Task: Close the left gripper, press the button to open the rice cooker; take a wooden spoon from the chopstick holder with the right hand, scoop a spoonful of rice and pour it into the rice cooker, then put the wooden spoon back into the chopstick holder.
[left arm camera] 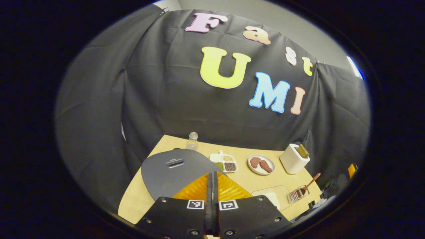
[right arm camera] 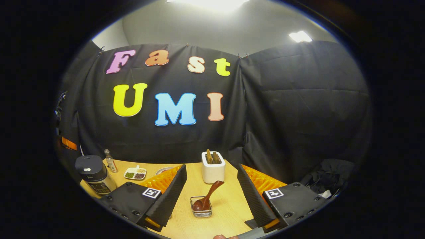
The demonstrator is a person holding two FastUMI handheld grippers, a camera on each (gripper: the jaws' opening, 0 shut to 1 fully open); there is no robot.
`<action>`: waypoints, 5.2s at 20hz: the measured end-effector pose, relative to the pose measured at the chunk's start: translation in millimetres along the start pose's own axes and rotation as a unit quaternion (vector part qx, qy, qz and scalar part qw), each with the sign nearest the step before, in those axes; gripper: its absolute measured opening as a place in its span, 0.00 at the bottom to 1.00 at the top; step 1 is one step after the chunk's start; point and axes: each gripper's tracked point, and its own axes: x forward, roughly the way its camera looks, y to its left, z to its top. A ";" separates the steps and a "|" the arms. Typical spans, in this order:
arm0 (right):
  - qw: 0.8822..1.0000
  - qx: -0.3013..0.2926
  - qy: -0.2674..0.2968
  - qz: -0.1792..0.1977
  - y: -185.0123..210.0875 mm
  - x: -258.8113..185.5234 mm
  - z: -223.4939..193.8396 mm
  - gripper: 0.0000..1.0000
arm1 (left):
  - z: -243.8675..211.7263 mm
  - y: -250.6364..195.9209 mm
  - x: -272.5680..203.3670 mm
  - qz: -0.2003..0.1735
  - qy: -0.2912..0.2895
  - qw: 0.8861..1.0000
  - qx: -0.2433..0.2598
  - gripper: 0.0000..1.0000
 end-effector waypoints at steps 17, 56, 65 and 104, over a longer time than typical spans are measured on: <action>1.000 -0.004 0.019 -0.002 0.9 -4.3 -15.2 0.98 | -90.8 -1.6 49.0 0.005 0.135 0.991 0.011 0.01; 0.999 0.006 0.016 0.029 8.4 24.7 -19.2 0.98 | 61.5 -23.8 -103.9 0.066 -0.168 0.979 0.099 0.01; 0.996 0.008 0.069 0.048 13.1 68.5 -33.7 0.98 | 51.8 -67.8 -120.3 0.065 -0.187 0.975 0.098 0.84; 0.922 0.150 0.342 0.100 23.6 236.6 -223.5 0.34 | -32.3 -119.6 -109.2 0.217 -0.085 0.970 0.064 0.97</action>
